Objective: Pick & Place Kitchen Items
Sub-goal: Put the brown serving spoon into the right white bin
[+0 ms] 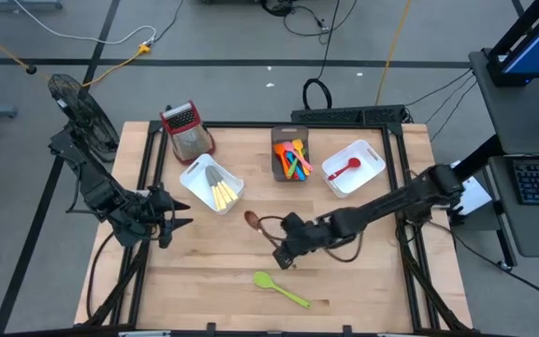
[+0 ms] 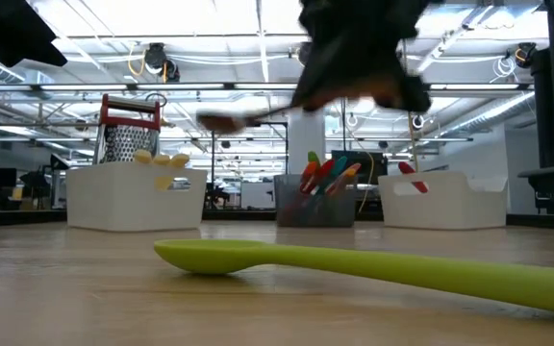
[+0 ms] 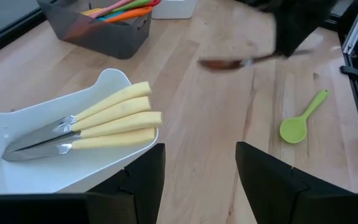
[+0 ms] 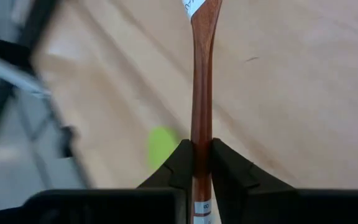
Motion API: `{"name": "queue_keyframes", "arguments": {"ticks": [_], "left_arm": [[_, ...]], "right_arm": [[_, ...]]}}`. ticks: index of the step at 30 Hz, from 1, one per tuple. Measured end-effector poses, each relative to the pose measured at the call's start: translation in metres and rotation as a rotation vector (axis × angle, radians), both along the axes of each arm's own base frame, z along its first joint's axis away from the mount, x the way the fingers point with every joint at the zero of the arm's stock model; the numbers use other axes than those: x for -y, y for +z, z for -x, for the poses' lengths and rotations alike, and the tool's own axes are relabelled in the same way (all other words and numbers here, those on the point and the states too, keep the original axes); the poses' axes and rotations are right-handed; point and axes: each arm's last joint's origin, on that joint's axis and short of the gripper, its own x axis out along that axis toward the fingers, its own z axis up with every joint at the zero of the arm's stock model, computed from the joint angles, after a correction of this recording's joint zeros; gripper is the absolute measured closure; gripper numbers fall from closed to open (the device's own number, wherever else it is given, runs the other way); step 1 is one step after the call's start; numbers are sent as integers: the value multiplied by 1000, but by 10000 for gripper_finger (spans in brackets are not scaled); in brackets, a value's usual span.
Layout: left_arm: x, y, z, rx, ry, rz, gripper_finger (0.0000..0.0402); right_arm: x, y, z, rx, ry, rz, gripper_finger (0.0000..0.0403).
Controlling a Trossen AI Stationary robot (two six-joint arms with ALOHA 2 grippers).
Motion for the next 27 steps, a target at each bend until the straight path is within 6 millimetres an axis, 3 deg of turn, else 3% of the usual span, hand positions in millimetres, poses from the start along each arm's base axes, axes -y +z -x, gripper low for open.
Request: {"name": "queue_keyframes", "arguments": {"ticks": [4,12,17,27], "left_arm": [[0,0,0,0,0,1,201],[0,0,0,1,3,5,201],[0,0,0,0,-1,-1,201],[-2,1,-1,23,-18,-159,201]], "right_arm": [[1,34,13,95,-93,-90,376],[11,84,45,271,-473,-180,376],[22,97,71,276,-705,-220,376],[42,109,118,167,-933,-288,376]]}}
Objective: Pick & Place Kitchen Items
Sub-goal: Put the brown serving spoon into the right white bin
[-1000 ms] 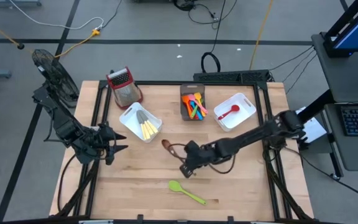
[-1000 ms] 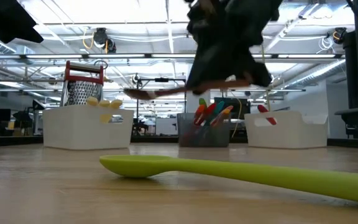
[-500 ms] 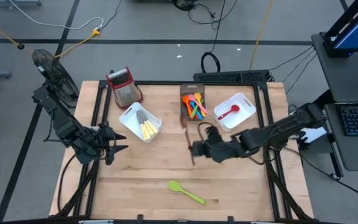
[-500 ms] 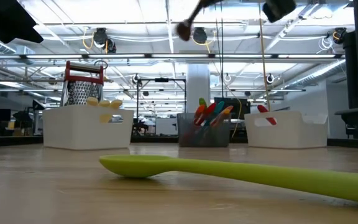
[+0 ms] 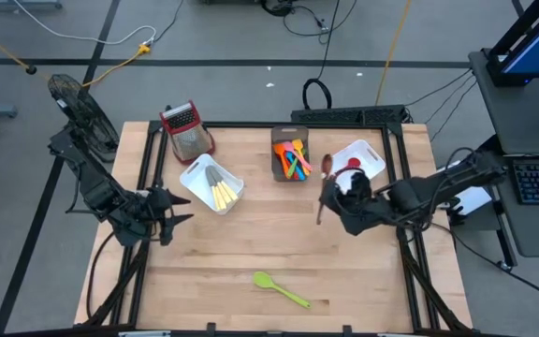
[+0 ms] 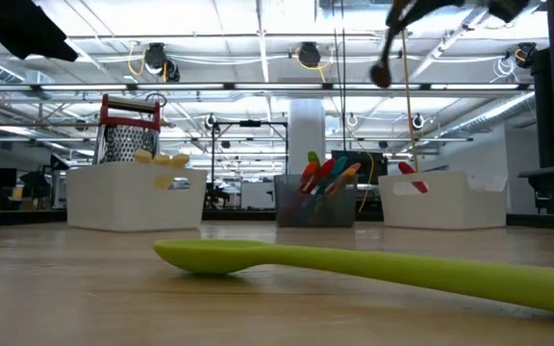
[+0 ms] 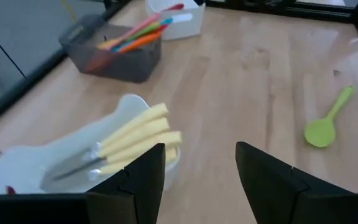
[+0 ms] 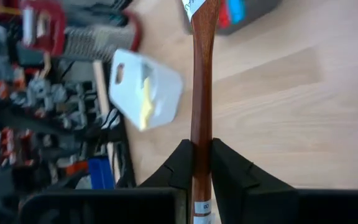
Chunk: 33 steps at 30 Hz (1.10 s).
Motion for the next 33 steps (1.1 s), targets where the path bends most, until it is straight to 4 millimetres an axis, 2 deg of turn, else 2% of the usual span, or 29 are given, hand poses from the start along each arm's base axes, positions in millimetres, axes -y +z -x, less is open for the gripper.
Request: {"name": "queue_keyframes", "arguments": {"ticks": [5,13,20,28,33], "left_arm": [[-11,2,-1,6,44,-65,201],[-39,9,13,6,101,-101,201],[-54,14,30,81,110,-38,201],[-60,16,39,128,100,8,201],[-60,17,39,129,95,13,201]], "right_arm": [[12,3,21,-85,-40,-78,376],[46,4,31,-132,-149,-129,376],[65,-28,34,-187,-182,-301,376],[94,-67,38,5,-274,-409,376],[105,-91,48,-28,-305,-464,376]]}}
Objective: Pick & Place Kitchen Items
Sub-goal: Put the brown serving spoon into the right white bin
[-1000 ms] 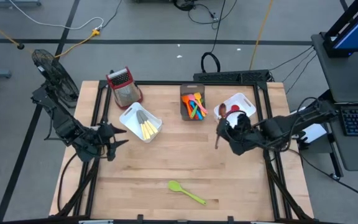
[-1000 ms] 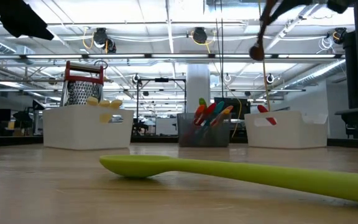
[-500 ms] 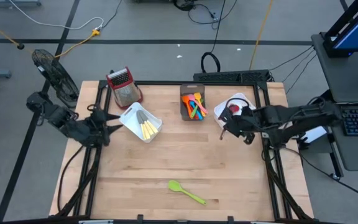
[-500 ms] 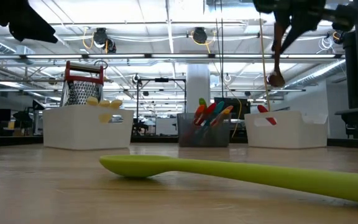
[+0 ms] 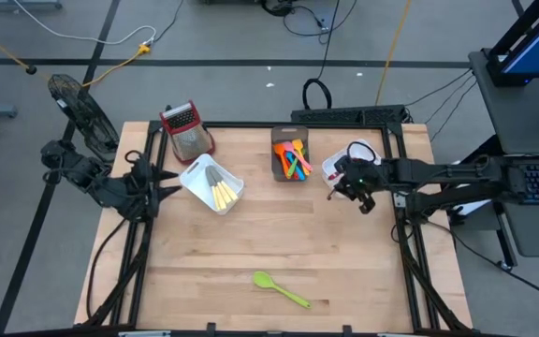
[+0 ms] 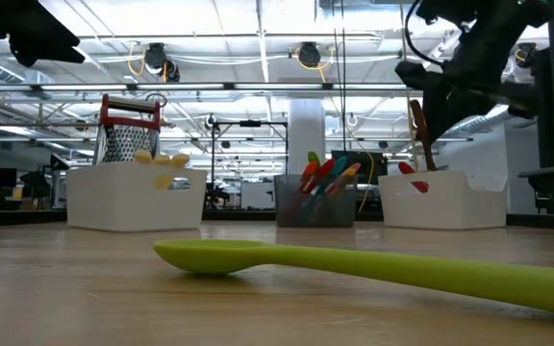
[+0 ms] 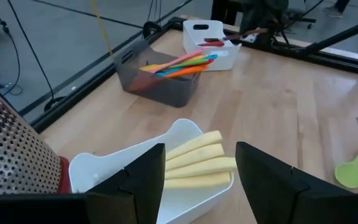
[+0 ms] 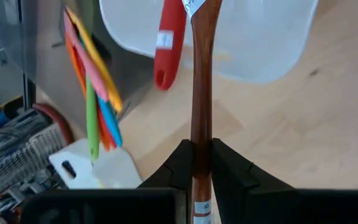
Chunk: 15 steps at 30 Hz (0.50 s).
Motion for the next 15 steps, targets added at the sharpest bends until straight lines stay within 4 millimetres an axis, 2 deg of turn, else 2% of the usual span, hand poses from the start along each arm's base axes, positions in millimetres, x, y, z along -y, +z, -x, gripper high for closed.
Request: {"name": "queue_keyframes", "arguments": {"ticks": [10,15], "left_arm": [[3,-1,0,-32,-102,50,201],[4,0,-1,-30,-115,57,201]], "right_arm": [[9,-5,7,-54,-115,85,371],[14,-5,8,-68,-157,112,350]]}}
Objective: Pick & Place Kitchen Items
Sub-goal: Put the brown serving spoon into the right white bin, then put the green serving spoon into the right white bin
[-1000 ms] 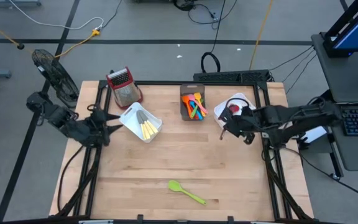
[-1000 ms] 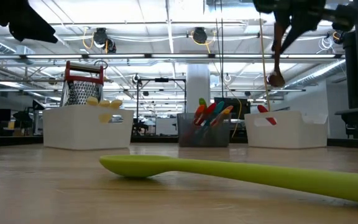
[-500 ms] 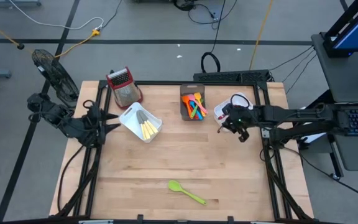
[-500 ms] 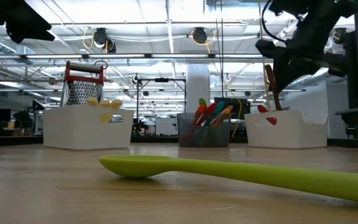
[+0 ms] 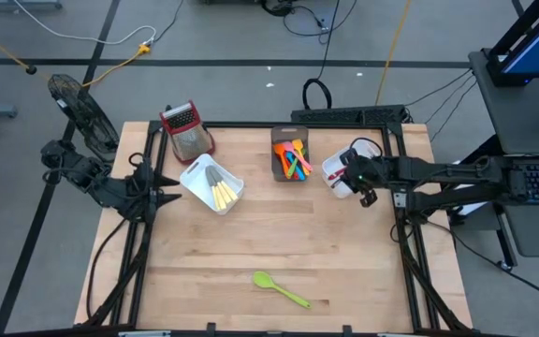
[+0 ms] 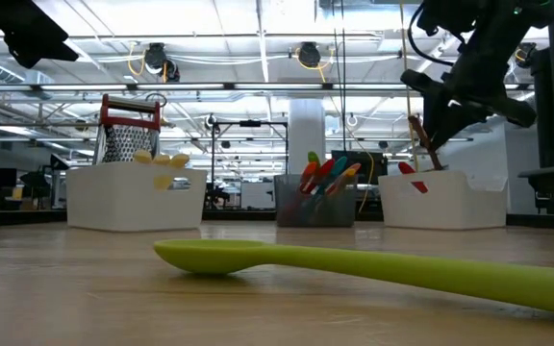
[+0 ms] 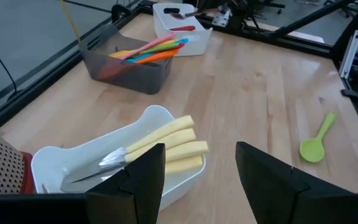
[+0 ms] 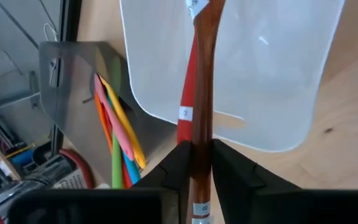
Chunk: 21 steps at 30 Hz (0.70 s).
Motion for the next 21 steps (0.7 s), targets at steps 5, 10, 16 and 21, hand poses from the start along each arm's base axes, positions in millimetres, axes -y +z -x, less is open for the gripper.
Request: {"name": "queue_keyframes", "arguments": {"ticks": [5,10,16,21], "left_arm": [[0,0,0,-2,-4,-6,201],[0,0,0,-2,-5,-9,201],[0,0,0,-2,-5,-10,201],[0,0,0,-2,-5,-10,201]], "right_arm": [[2,-1,2,-27,-6,1,330],[2,-1,3,-35,6,7,314],[3,2,-3,24,31,33,304],[4,10,-13,131,124,82,317]]}}
